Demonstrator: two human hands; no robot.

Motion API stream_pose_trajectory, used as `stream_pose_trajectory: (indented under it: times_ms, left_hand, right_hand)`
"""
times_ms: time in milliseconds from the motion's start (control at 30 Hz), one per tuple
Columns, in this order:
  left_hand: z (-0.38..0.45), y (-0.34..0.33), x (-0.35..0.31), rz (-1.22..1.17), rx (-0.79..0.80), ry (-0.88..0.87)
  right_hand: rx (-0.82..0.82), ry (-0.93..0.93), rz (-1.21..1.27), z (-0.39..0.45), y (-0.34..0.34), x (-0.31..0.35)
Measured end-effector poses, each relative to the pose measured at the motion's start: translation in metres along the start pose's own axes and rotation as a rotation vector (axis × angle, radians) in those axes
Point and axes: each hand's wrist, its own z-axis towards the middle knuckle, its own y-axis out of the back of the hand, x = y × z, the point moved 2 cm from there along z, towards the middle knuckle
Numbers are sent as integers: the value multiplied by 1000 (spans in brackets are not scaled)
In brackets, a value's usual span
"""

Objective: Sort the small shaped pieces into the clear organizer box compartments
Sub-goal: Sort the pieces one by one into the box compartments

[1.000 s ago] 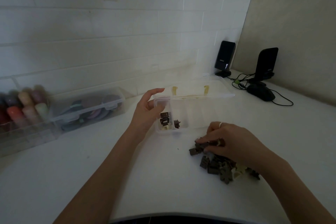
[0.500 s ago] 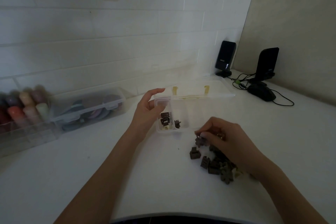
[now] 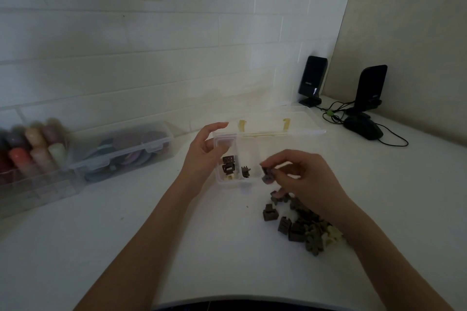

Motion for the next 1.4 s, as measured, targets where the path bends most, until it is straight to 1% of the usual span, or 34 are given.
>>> stream_pose_trajectory:
  times_ms: [67, 100, 167, 267, 367, 433, 533, 600, 733, 800, 867, 933, 1033, 1100, 1167, 1300, 1400]
  left_hand:
    - [0, -1, 0, -9, -7, -12]
    - [-1, -1, -1, -8, -13, -31]
    - [-4, -3, -4, 18, -21, -86]
    - [-6, -3, -5, 39, -23, -137]
    - [-5, -1, -3, 58, -14, -152]
    - [-4, 0, -3, 75, -10, -154]
    - [-4, -1, -2, 32, 20, -116]
    - [-2, -1, 0, -3, 24, -92]
    - [-2, 2, 0, 21, 13, -95]
    - [-1, 2, 0, 38, 5, -116]
    - [-3, 2, -3, 71, -16, -153]
    - [-4, 2, -4, 77, -23, -169]
    - [-3, 3, -3, 91, -47, -169]
    - [-3, 2, -3, 71, -67, -157]
    - [-4, 1, -4, 67, -66, -148]
    - [-4, -1, -5, 76, -67, -146]
    - [-4, -1, -5, 71, -80, -141]
  right_hand:
    - [-47, 71, -59, 11, -8, 9]
    - [-75, 121, -127, 18, -13, 14]
    - [-120, 216, -353, 33, -26, 24]
    - [-118, 282, -736, 47, -45, 30]
    - [-112, 365, -994, 56, -59, 26]
    - [-159, 364, -1124, 61, -65, 24]
    - [-198, 268, -1231, 67, -74, 26]
    - [-214, 257, -1200, 68, -78, 25]
    - [-252, 253, -1212, 70, -81, 24]
    - [-225, 278, -1239, 68, -81, 22]
    - [-156, 288, -1222, 65, -77, 17]
    - [-104, 304, -1104, 60, -68, 17]
    - [-126, 319, -777, 41, -46, 21]
    - [-77, 242, -623, 24, -29, 17]
    - [4, 168, -558, 6, -16, 8]
    - [121, 50, -612, -17, -4, -9]
    - [137, -10, -820, -23, -4, -16]
